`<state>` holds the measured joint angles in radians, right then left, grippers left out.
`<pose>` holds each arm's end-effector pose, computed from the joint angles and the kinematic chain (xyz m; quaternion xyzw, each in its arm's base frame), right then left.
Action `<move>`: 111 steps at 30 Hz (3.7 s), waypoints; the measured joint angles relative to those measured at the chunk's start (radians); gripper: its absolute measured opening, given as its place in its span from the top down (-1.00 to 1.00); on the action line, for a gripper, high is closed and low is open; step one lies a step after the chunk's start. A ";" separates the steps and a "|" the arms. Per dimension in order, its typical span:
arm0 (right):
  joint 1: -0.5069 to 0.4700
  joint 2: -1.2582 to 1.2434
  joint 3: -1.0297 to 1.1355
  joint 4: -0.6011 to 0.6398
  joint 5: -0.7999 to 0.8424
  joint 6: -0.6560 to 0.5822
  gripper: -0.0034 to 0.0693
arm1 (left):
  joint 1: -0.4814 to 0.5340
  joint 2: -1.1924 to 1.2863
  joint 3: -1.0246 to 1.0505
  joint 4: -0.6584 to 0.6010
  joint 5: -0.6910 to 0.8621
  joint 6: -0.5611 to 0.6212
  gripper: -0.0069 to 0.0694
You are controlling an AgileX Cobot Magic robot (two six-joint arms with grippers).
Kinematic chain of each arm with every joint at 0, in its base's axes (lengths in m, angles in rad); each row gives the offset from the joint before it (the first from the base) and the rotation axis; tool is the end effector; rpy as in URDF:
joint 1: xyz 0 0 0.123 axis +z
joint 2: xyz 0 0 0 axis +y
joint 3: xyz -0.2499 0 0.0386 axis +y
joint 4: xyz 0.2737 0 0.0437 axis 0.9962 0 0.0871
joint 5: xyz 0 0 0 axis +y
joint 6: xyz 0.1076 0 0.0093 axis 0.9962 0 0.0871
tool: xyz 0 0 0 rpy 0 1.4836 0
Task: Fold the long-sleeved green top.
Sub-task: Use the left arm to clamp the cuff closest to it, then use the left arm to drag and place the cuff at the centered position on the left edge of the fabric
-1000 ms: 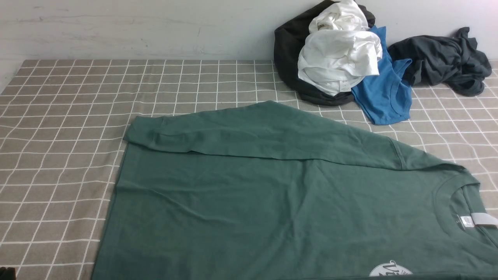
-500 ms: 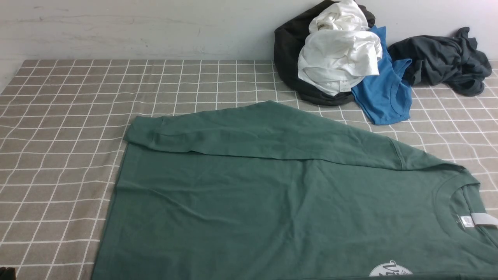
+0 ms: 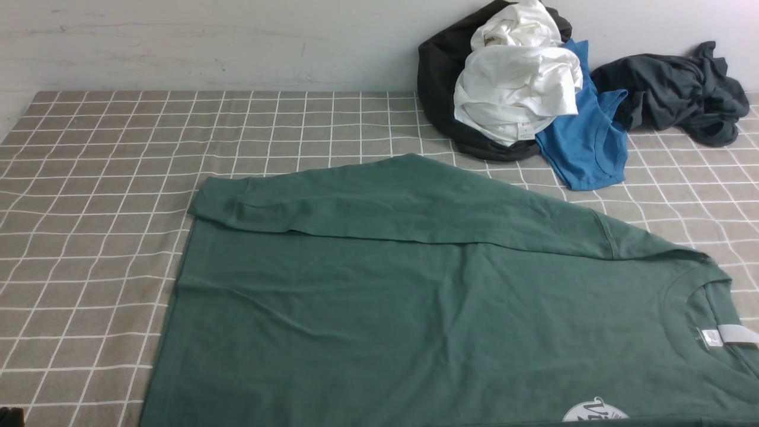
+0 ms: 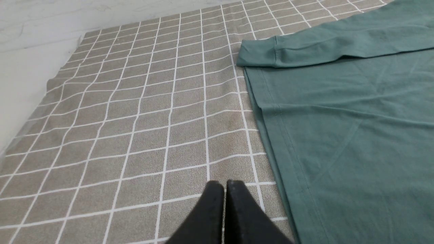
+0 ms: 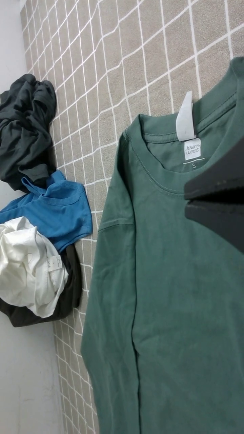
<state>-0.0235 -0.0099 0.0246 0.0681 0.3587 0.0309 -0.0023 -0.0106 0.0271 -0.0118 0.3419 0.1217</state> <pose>0.1276 -0.0004 0.1683 0.0401 0.7995 0.0309 0.5986 0.1281 -0.0007 0.1691 0.0461 0.7949 0.0312 0.6042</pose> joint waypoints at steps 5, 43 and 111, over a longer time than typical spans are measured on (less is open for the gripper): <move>0.000 0.000 0.000 0.038 0.002 0.000 0.94 | 0.000 0.000 0.000 0.003 0.000 0.000 0.84; 0.000 0.091 -0.251 0.830 0.061 -0.323 0.94 | 0.000 0.137 -0.407 -0.950 0.194 0.340 0.84; 0.339 0.809 -0.770 0.338 0.765 -0.545 0.94 | -0.472 1.486 -1.040 0.095 0.704 0.052 0.81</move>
<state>0.3154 0.7987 -0.7454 0.4061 1.1242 -0.5139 -0.4741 1.4756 -1.0126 0.0827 1.0459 0.1739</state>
